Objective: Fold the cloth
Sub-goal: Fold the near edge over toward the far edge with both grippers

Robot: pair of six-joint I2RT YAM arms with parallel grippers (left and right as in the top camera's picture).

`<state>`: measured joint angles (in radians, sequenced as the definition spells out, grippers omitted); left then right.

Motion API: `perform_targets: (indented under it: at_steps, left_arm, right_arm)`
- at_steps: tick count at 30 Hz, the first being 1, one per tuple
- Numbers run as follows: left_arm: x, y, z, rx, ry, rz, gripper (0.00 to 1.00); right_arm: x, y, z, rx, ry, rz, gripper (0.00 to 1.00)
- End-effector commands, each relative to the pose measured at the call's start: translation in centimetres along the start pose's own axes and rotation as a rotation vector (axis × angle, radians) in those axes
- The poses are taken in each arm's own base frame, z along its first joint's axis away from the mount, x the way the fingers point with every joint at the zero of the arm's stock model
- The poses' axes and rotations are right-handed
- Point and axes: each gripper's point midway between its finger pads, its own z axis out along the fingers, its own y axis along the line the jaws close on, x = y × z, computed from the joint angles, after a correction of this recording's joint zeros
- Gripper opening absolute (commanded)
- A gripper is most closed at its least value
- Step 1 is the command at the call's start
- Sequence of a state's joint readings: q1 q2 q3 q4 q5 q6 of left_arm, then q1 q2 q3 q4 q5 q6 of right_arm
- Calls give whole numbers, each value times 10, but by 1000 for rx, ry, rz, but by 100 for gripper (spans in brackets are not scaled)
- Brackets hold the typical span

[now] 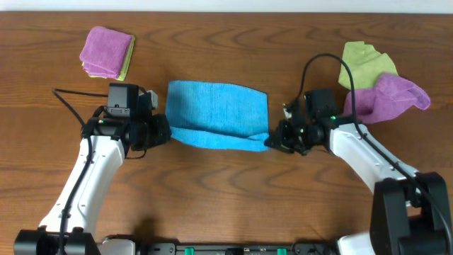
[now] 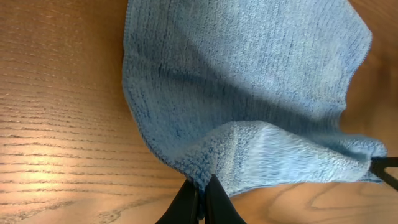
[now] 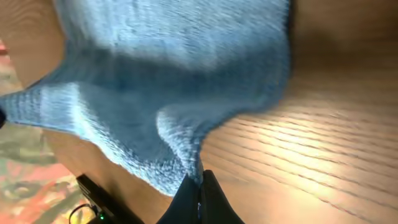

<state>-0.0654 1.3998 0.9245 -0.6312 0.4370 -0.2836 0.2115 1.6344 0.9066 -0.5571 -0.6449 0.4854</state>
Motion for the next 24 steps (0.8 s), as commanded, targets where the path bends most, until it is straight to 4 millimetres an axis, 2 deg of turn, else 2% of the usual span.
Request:
perform_targets:
  at_steps: [1, 9, 12, 15, 19, 22, 24]
  left_arm:
    - [-7, 0, -4, -20, -18, 23, 6]
    - [-20, 1, -5, -35, -73, 31, 6]
    - [-31, 8, -5, -81, -120, 24, 6]
    - [-47, 6, -3, -76, -177, 41, 6]
    - [-66, 5, 16, -49, -214, 53, 5]
    - [-76, 2, 43, 6, -203, 62, 6]
    - [-84, -1, 53, 39, -215, 68, 6]
  right_arm:
    - [-6, 18, -3, 1, -20, -77, 2]
    - [-24, 52, -14, -36, -70, -134, 2]
    - [-33, 54, -18, -18, -103, -146, 2]
    - [-43, 49, -21, 37, -152, -152, 2]
    - [-54, 40, -22, 95, -202, -155, 2]
    - [-68, 33, -22, 141, -256, -163, 2]
    - [-77, 32, -21, 151, -289, -173, 2]
